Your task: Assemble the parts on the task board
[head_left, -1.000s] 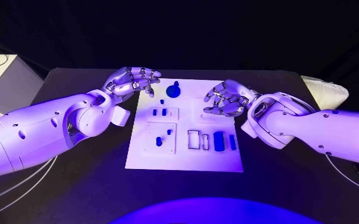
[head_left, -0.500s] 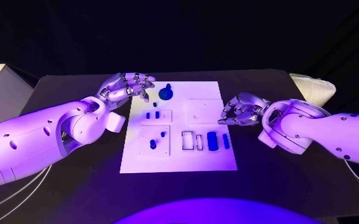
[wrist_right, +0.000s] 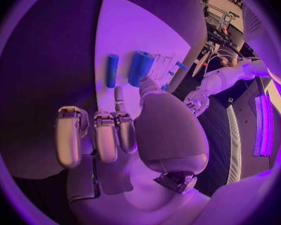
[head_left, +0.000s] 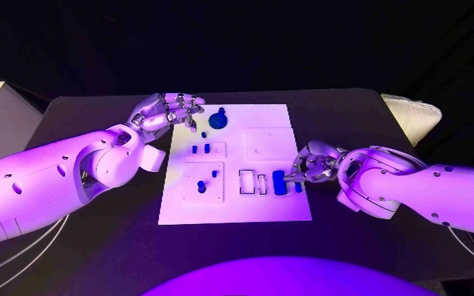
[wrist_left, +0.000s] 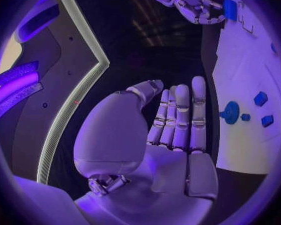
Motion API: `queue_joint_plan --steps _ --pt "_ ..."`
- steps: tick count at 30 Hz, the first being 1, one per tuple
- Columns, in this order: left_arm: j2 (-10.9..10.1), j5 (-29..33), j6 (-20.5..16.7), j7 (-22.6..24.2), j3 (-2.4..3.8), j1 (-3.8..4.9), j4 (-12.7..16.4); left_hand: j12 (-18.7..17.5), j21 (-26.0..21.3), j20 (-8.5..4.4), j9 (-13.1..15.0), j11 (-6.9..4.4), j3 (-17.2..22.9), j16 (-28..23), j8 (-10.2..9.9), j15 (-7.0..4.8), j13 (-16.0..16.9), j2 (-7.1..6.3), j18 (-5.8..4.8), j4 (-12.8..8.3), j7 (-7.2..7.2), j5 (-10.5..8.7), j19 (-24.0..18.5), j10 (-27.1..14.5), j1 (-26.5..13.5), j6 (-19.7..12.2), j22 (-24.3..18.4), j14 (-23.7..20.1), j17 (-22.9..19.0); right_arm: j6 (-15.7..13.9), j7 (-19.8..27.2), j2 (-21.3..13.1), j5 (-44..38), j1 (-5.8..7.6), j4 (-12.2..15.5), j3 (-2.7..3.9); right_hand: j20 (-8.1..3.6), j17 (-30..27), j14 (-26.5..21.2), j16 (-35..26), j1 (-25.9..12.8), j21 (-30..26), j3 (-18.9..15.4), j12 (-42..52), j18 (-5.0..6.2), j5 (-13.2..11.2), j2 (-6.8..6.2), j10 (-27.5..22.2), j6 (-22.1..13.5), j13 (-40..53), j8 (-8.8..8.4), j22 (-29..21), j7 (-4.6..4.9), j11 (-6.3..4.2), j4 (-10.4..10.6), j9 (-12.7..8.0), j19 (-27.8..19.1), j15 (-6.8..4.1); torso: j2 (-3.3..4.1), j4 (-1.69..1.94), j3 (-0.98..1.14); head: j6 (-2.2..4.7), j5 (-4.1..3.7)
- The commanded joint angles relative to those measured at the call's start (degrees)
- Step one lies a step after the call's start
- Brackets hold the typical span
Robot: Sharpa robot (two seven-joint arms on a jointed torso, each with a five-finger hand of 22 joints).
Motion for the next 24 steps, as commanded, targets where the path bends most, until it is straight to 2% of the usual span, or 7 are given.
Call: queue_joint_plan --steps 1,5,10,17,20,24 --pt "0.03 0.43 0.4 0.64 0.03 -0.04 0.2 -0.27 -0.18 0.05 -0.09 -0.02 -0.16 0.01 -0.37 0.14 -0.07 0.01 0.9 0.17 0.18 0.04 0.23 0.27 0.62 -0.21 -0.05 0.13 0.07 0.06 -2.55 0.46 -1.89 -0.31 0.44 -0.02 -0.18 15.03 6.07 0.2 -0.76 1.1 -0.84 0.34 -0.69 0.37 0.12 6.18 0.4 15.05 0.24 13.66 -0.05 -0.41 0.01 -0.08 5.05 -0.36 0.09 -0.06 0.11 -0.12 0.03" --pt "-0.01 0.43 0.43 0.59 0.03 -0.04 0.21 -0.27 -0.18 0.05 -0.09 -0.02 -0.16 0.01 -0.37 0.14 -0.07 0.01 0.9 0.17 0.18 0.04 0.23 0.27 0.62 -0.21 -0.05 0.13 0.07 -0.2 -2.6 1.13 -1.54 -0.59 1.03 -0.02 -0.19 15.03 6.07 0.2 -0.75 1.17 -0.95 0.34 -0.7 0.53 0.37 6.18 0.43 15.05 0.27 13.68 -0.07 -0.43 -0.01 -0.08 5.06 -0.37 0.19 -0.08 0.2 -0.22 0.14" --pt "-0.01 0.43 0.48 0.54 0.03 -0.04 0.18 -0.27 -0.18 0.05 -0.09 -0.02 -0.16 0.01 -0.37 0.14 -0.07 0.01 0.9 0.17 0.18 0.04 0.23 0.27 0.62 -0.21 -0.05 0.13 0.07 0.11 -2.72 1.81 -1.39 -0.73 1.21 -0.02 -0.2 15.03 6.07 0.2 -1.23 1.13 -1.37 0.34 -0.69 0.73 0.69 6.18 0.42 15.05 0.28 13.69 -0.07 -0.43 0.04 -0.11 5.05 -0.38 0.2 -0.06 0.16 -0.45 0.41" --pt "0.03 0.43 0.54 0.47 0.04 -0.04 0.12 -0.27 -0.2 0.04 -0.09 -0.03 -0.14 0.01 -0.37 0.12 -0.07 0.06 0.9 0.17 0.17 0.08 0.27 0.32 0.71 -0.18 -0.07 0.15 0.08 2.53 -3.41 2.84 -1.27 -1.08 0.79 -0.02 -0.17 15.03 6.07 0.2 -3.13 0.7 -2.87 0.34 -0.61 0.73 1.27 6.18 0.26 15.05 0.3 13.6 -0.02 -0.38 0.07 -0.17 4.93 -0.33 0.24 0.02 0.17 -0.62 0.53" --pt "0.01 0.43 0.58 0.45 0.04 -0.05 0.12 -0.27 -0.2 0.04 -0.09 -0.03 -0.14 0.01 -0.37 0.12 -0.07 0.06 0.9 0.17 0.17 0.08 0.27 0.32 0.71 -0.18 -0.07 0.15 0.08 3.15 -3.52 3.6 -1.24 -1.52 0.54 -0.02 -0.15 15.03 6.07 0.2 -3.68 0.81 -3.82 0.34 -0.63 2.14 1.87 6.18 0.35 15.05 0.48 13.62 -0.07 -0.41 0.0 -0.13 4.93 -0.33 0.28 -0.01 0.16 -0.73 0.6" --pt "0.02 0.43 0.66 0.4 0.04 -0.05 0.13 -0.27 -0.2 0.04 -0.09 -0.03 -0.14 0.01 -0.37 0.12 -0.07 0.06 0.9 0.17 0.17 0.08 0.27 0.32 0.71 -0.18 -0.07 0.15 0.08 3.57 -3.77 4.76 -1.92 -1.92 -0.03 -0.02 -0.15 15.03 6.07 0.2 -3.71 0.75 -3.92 0.34 -0.62 2.26 1.94 6.18 0.4 15.05 0.52 13.61 -0.08 -0.41 -0.01 -0.12 4.92 -0.34 0.24 0.03 0.19 -0.79 0.59"
